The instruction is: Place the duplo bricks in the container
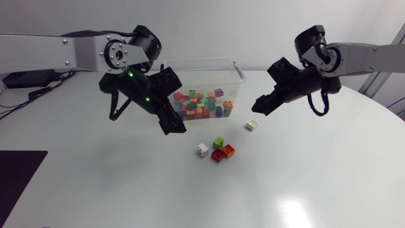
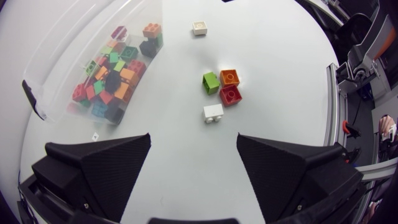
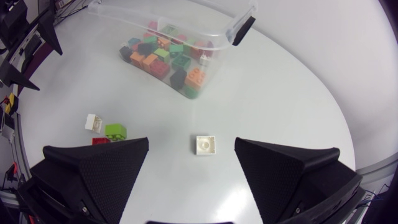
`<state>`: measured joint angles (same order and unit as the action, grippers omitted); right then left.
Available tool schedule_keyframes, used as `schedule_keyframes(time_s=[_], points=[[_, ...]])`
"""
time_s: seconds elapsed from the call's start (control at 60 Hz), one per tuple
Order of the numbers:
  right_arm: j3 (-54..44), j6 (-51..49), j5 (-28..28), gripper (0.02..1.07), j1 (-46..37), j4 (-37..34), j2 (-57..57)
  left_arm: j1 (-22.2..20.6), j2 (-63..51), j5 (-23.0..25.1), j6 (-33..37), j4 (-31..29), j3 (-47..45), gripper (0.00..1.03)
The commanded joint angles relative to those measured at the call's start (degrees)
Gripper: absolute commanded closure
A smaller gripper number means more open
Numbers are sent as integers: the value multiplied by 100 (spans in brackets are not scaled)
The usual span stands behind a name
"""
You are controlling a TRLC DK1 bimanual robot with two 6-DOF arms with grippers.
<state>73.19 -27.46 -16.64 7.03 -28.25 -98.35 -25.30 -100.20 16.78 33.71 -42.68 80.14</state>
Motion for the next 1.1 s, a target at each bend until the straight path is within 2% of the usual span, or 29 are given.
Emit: schedule_keyframes(time_s=[0.0, 0.4, 0.75, 1.083], points=[[-208, -119, 38, 7, -79, 100, -115, -124, -201, -60, 39, 207, -218, 9], [-331, -110, 346, 7, -61, 355, -783, -625, -1001, -122, -401, 453, -271, 9], [-129, -49, 583, 7, 18, 373, -1196, -959, -1660, -131, -805, 532, 125, 11], [345, -189, 601, 7, 0, 452, -1785, -986, -2214, -298, -998, 761, 635, 14]])
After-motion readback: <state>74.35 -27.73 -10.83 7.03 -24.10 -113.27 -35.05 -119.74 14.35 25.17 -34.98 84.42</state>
